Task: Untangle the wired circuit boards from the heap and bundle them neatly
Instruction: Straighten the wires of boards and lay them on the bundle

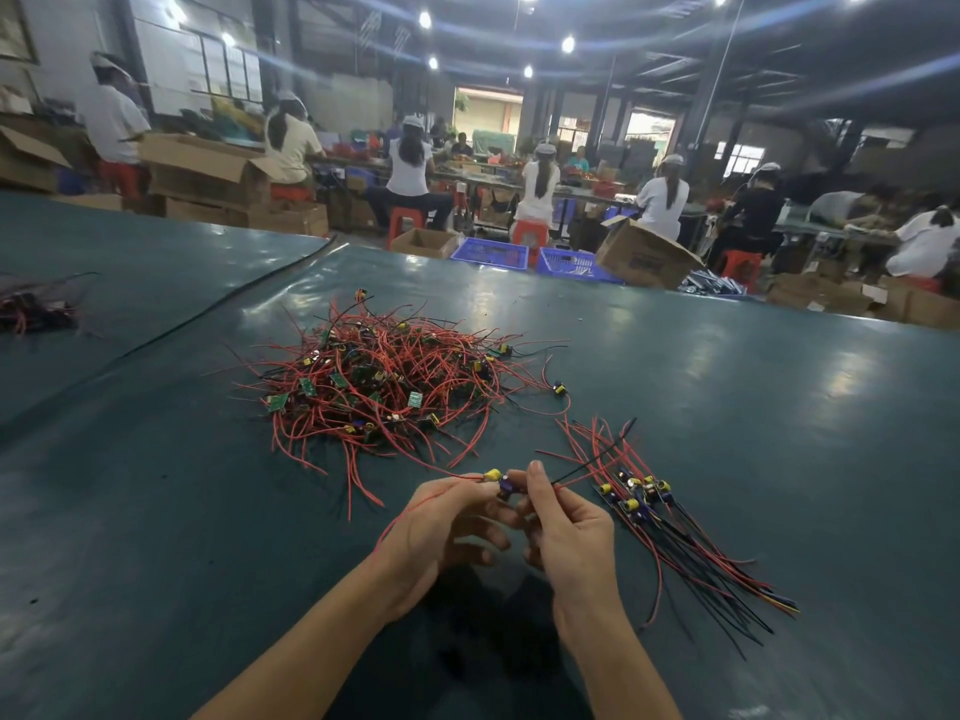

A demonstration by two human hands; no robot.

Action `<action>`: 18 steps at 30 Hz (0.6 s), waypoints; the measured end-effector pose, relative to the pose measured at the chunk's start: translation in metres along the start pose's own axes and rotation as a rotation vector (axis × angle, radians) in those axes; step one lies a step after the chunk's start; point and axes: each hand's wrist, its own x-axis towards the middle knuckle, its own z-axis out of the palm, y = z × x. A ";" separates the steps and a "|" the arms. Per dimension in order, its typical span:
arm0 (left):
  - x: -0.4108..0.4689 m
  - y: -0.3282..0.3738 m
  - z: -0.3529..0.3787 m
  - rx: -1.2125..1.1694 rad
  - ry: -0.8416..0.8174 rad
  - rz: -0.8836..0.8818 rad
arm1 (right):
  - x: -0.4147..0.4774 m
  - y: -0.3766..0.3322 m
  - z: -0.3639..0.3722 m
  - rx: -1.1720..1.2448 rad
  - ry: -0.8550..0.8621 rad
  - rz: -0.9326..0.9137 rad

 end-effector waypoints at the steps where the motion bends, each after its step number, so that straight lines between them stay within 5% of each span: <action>1: 0.000 0.000 0.000 0.030 0.010 0.025 | 0.000 0.001 0.000 -0.008 0.000 -0.011; 5: 0.000 0.001 0.004 0.120 0.103 0.112 | 0.000 0.003 0.001 -0.005 -0.022 -0.011; 18: 0.001 0.004 0.008 -0.030 0.095 0.136 | 0.031 -0.014 -0.032 0.454 0.299 0.064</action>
